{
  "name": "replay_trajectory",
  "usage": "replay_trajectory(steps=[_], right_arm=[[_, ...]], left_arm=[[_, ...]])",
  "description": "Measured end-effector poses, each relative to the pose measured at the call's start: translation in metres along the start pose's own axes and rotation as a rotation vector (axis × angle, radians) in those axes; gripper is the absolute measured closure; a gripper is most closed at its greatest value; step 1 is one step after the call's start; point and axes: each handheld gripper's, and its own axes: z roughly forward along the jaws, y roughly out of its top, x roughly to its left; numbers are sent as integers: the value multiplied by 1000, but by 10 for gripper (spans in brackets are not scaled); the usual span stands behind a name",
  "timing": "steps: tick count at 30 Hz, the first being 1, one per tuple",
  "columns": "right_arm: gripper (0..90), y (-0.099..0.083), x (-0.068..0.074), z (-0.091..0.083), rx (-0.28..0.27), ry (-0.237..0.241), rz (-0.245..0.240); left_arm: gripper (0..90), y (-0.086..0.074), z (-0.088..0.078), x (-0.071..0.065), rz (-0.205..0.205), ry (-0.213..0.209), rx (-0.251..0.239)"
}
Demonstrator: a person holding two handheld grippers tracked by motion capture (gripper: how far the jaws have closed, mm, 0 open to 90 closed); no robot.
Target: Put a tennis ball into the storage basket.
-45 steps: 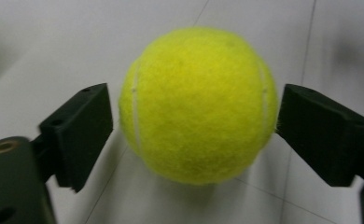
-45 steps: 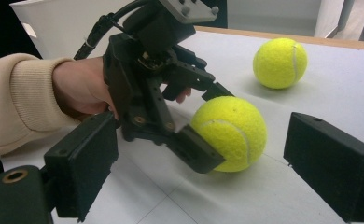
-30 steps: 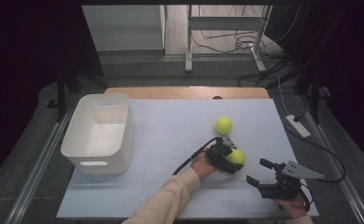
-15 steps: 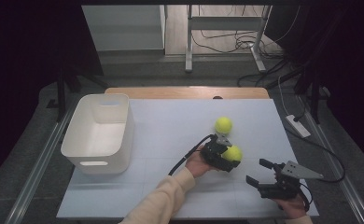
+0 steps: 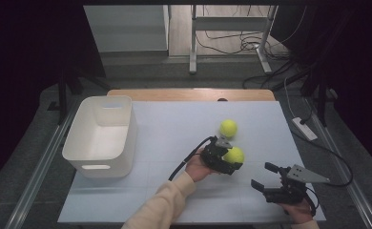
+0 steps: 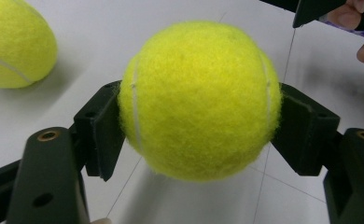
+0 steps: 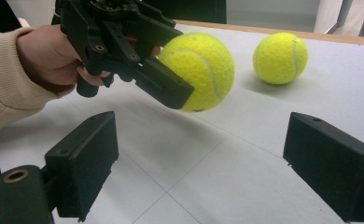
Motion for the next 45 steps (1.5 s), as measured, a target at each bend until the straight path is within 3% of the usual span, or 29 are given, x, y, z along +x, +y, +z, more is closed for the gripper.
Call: replay_trajectory(steps=[45], right_arm=[[103,-1,0,2,3,-1,-3]], left_arm=[[266,-4,-34,2,-17,29,-62]])
